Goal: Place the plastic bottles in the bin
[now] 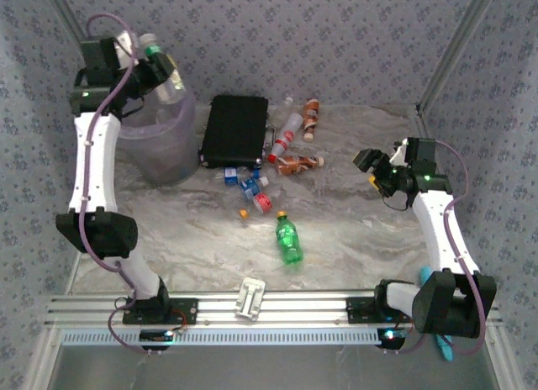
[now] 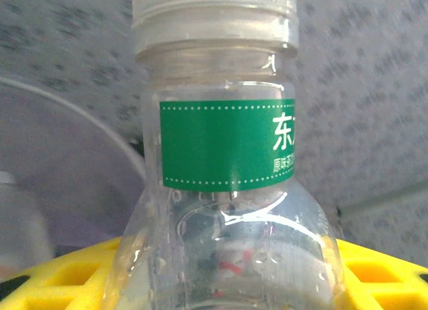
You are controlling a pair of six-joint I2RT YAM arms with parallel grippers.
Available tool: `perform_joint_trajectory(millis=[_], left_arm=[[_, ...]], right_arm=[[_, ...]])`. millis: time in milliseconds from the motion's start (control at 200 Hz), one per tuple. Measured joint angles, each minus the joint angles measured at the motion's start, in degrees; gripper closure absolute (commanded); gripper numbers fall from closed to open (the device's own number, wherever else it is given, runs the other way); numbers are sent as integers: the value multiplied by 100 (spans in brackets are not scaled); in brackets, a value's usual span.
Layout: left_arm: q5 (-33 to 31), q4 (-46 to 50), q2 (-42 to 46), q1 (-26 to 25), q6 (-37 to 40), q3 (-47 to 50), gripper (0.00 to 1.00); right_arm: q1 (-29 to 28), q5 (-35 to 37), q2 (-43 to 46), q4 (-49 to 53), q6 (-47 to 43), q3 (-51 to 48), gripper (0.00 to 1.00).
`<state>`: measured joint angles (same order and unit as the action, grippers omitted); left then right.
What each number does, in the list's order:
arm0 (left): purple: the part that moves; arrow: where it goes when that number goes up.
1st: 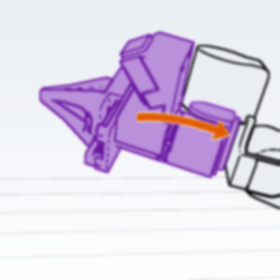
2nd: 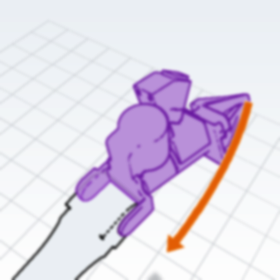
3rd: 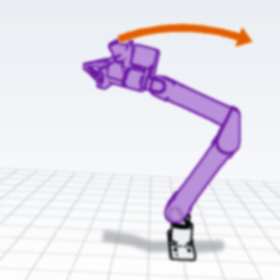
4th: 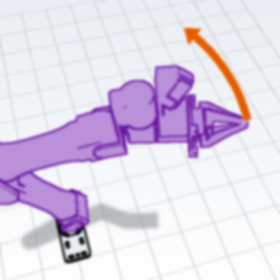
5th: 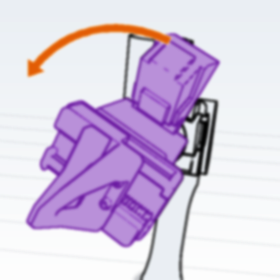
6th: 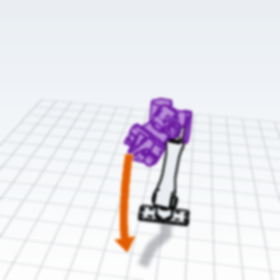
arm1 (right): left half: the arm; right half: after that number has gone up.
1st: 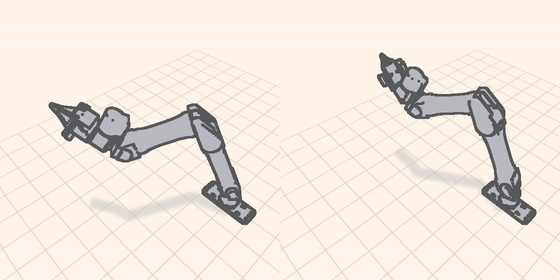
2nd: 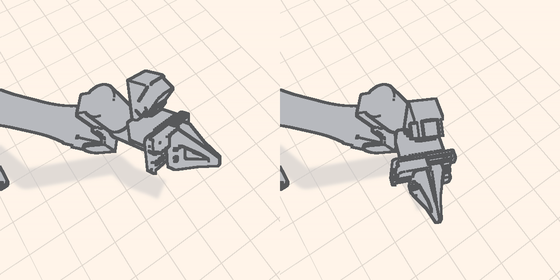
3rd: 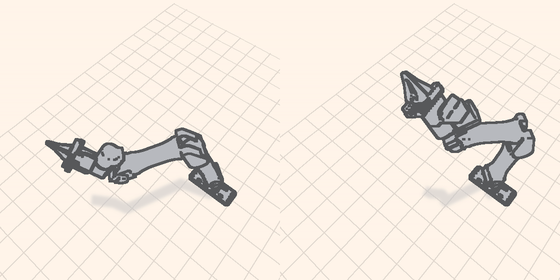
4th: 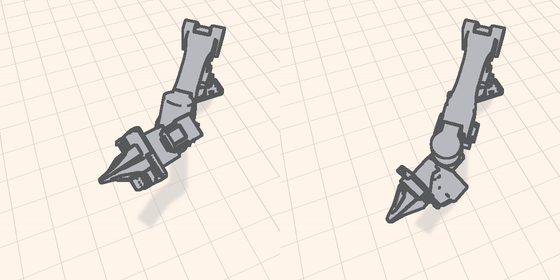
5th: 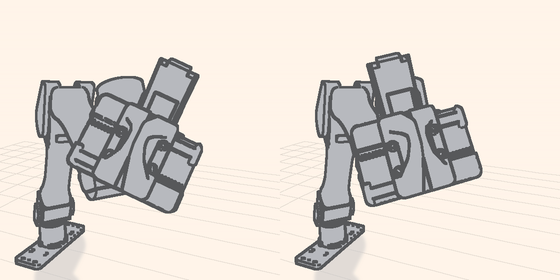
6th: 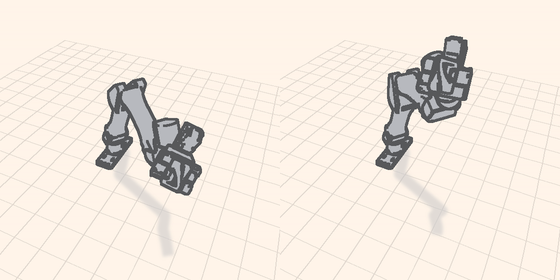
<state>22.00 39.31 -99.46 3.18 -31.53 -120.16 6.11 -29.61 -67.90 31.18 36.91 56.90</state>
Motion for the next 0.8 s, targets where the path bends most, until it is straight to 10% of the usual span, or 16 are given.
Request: perform_joint_trajectory(millis=[345, 625, 800], left_arm=[[-787, 962, -1285, 415, -199, -1705, 100], [-1040, 1397, -1611, 33, 131, -1073, 97], [-1115, 1187, -1399, -120, 170, 118, 72]], right_arm=[[13, 4, 111, 407, -295, -68, 18], [15, 24, 118, 470, -363, -85, 18], [15, 26, 118, 470, -398, -85, 18]])
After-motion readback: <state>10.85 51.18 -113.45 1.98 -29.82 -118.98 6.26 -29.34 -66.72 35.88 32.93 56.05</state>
